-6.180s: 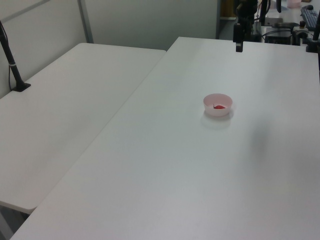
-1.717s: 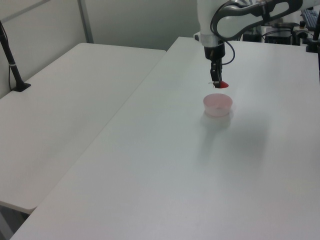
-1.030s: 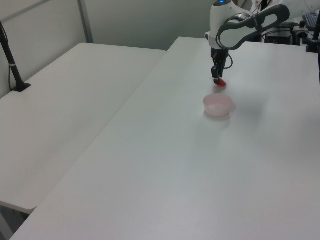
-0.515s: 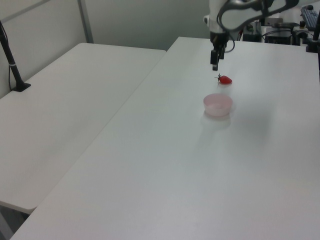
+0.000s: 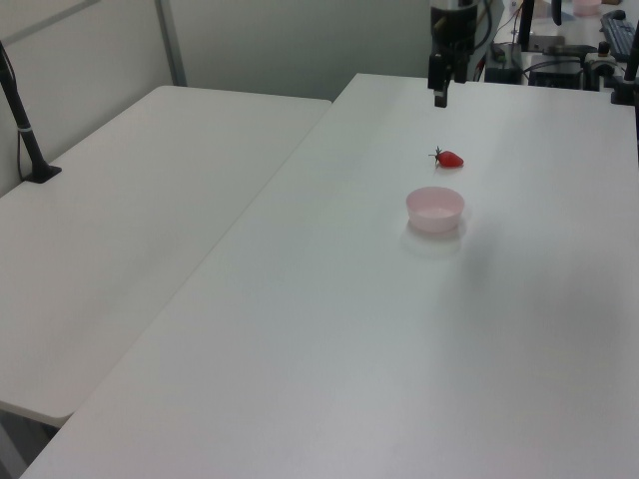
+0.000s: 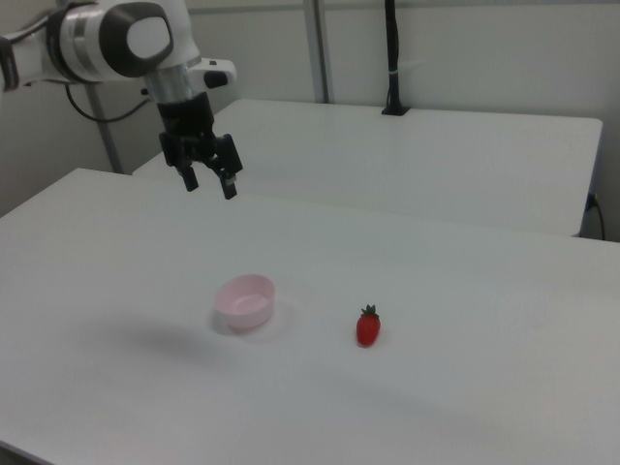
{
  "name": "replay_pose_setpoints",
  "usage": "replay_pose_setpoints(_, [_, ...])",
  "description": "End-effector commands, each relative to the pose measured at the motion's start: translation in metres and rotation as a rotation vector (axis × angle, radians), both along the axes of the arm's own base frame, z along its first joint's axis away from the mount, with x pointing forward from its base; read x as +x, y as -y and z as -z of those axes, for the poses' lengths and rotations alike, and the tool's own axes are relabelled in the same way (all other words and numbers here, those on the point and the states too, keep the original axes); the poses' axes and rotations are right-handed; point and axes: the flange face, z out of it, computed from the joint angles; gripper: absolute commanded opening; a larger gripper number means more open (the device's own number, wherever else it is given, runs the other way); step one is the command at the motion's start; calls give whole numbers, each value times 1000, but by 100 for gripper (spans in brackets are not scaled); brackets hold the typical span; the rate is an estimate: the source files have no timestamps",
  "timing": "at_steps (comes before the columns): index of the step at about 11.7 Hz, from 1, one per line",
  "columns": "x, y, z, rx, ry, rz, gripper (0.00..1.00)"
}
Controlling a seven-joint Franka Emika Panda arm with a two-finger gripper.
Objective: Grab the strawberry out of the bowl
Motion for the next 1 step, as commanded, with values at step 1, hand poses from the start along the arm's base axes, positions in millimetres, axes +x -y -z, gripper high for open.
replay_pose_setpoints(1, [-25, 4, -10, 45, -44, 17, 100])
